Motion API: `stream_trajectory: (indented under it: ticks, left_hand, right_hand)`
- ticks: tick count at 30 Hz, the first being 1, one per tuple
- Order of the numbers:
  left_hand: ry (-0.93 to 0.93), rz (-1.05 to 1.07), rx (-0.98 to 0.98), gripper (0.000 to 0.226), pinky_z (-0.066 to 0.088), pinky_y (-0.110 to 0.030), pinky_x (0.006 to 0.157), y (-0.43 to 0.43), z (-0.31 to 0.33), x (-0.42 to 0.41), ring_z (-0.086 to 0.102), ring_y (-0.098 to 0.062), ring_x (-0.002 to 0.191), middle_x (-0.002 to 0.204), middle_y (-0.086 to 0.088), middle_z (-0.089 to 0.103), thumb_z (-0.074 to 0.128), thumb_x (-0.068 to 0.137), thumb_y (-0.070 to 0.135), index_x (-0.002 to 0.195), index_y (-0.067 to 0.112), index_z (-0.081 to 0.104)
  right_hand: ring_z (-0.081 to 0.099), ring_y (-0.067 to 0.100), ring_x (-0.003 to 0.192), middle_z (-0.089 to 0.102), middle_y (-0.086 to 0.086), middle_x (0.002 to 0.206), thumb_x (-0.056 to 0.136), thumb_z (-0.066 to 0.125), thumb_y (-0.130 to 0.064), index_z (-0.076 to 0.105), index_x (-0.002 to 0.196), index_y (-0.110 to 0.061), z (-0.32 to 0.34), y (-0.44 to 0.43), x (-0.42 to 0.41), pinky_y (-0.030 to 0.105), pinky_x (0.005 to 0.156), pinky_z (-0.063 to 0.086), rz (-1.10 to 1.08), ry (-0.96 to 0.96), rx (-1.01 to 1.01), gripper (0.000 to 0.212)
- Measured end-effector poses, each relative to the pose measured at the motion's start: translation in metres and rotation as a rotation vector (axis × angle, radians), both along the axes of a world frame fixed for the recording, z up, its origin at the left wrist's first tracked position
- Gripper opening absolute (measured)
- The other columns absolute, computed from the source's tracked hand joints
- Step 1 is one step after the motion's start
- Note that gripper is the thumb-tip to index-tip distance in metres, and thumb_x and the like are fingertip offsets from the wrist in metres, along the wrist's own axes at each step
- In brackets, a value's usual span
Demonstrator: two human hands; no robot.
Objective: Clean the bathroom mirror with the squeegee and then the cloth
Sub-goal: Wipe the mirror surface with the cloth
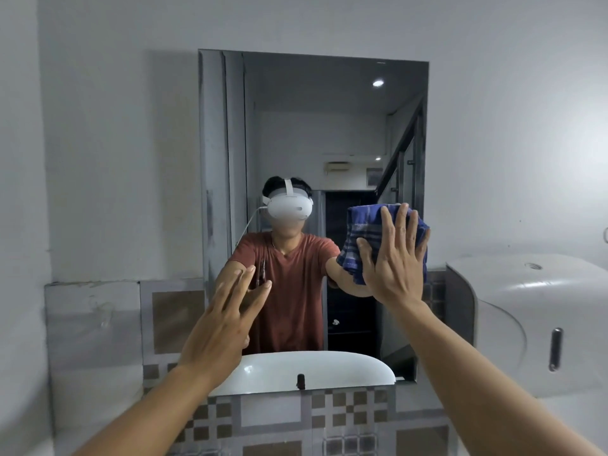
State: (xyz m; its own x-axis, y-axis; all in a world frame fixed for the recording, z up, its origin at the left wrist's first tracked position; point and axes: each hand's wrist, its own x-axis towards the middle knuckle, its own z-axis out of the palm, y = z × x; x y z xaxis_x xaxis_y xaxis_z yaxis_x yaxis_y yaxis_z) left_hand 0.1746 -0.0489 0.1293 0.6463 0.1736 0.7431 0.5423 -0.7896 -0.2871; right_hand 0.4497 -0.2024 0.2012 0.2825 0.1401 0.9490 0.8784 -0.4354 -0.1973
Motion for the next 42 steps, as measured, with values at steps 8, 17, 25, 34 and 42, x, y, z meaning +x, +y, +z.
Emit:
stream_trajectory:
  ticks: [8,17,25,34,42]
  left_hand:
    - [-0.134,-0.085,0.055,0.066,0.047,-0.049,0.105,0.004,0.041,-0.012,0.043,-0.033,0.135,0.151,-0.014,0.04,0.069,0.088,0.036,0.148,0.018,0.047]
    - [-0.242,-0.021,0.219,0.06,0.045,-0.05,0.107,0.022,0.164,-0.009,0.035,-0.036,0.138,0.153,-0.018,0.034,0.06,0.094,0.033,0.15,0.017,0.042]
    - [-0.157,0.003,0.239,0.067,0.039,-0.05,0.113,0.03,0.182,-0.009,0.031,-0.037,0.142,0.156,-0.018,0.034,0.064,0.092,0.035,0.152,0.019,0.04]
    - [-0.127,-0.01,0.206,0.067,0.042,-0.052,0.108,0.025,0.186,-0.017,0.026,-0.034,0.147,0.158,-0.015,0.031,0.062,0.094,0.039,0.153,0.022,0.037]
    - [-0.132,0.02,0.237,0.068,0.04,-0.047,0.113,0.025,0.182,-0.014,0.028,-0.034,0.146,0.158,-0.017,0.031,0.061,0.094,0.042,0.154,0.023,0.036]
  right_hand:
    - [-0.002,0.03,0.156,0.007,0.016,0.168,0.101,0.024,-0.054,0.018,0.159,-0.016,-0.014,0.006,-0.009,0.057,0.124,-0.001,0.003,0.067,0.056,0.07]
    - [0.0,0.032,0.156,0.008,0.018,0.167,0.103,0.028,-0.052,0.017,0.16,-0.017,-0.025,0.027,-0.028,0.063,0.122,0.002,-0.012,0.093,0.104,0.067]
    - [0.005,0.034,0.155,0.013,0.019,0.166,0.103,0.033,-0.047,0.03,0.156,-0.012,-0.06,0.073,-0.085,0.067,0.12,0.005,0.052,0.102,0.114,0.063]
    - [0.003,0.032,0.156,0.008,0.016,0.167,0.105,0.036,-0.042,0.02,0.16,-0.017,-0.062,0.13,-0.17,0.063,0.121,0.0,0.172,-0.254,-0.236,0.062]
    - [0.008,0.026,0.155,0.024,0.01,0.166,0.104,0.036,-0.043,0.028,0.158,-0.022,-0.101,0.113,-0.151,0.056,0.122,0.005,0.18,-0.551,-0.463,0.058]
